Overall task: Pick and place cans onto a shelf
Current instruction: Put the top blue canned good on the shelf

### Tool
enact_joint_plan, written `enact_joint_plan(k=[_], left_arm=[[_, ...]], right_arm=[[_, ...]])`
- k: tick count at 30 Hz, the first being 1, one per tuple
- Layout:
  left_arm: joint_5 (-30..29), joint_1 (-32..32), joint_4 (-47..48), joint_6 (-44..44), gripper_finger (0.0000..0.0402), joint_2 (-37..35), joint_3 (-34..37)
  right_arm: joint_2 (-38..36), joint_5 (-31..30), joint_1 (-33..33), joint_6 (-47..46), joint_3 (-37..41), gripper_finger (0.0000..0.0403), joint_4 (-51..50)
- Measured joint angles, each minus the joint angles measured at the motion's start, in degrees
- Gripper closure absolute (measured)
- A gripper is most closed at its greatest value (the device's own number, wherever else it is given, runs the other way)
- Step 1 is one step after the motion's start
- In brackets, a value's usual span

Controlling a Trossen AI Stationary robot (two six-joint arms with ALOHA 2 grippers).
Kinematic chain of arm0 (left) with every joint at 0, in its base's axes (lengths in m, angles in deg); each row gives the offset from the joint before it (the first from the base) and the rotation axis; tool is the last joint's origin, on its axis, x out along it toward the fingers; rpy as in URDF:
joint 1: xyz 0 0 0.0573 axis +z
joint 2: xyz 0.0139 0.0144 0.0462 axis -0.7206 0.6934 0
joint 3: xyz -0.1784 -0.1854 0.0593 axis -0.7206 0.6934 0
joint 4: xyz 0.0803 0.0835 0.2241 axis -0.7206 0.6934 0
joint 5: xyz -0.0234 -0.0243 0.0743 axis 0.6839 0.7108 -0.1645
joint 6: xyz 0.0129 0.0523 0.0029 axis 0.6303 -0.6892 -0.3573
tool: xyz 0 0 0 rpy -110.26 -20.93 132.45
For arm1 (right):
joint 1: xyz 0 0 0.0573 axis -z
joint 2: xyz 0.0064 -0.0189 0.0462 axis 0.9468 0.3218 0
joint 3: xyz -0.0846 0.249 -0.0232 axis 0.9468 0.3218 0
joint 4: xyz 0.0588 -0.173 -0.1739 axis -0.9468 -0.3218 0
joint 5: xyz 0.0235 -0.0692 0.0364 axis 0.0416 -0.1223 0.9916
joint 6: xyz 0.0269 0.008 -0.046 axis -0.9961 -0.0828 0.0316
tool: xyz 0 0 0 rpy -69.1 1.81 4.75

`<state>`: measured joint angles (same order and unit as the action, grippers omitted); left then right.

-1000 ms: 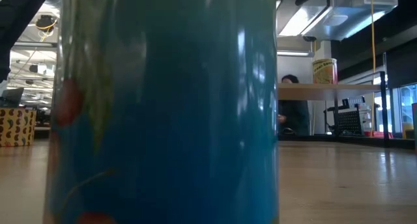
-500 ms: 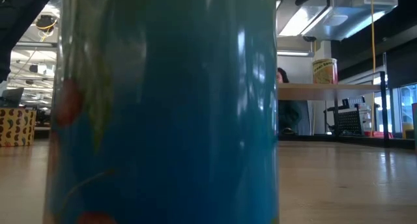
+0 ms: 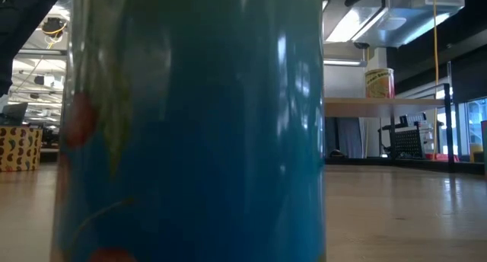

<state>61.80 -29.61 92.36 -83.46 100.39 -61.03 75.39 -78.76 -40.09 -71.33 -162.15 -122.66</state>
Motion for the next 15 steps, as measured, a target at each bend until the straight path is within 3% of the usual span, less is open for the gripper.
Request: enact_joint_plan(k=[15], left_arm=[[0.65, 0.0, 0.13, -0.5, 0.0401, 0.0, 0.0]], right_arm=[[0.0, 0.04, 0.0, 0.0, 0.0, 0.0398, 0.0]])
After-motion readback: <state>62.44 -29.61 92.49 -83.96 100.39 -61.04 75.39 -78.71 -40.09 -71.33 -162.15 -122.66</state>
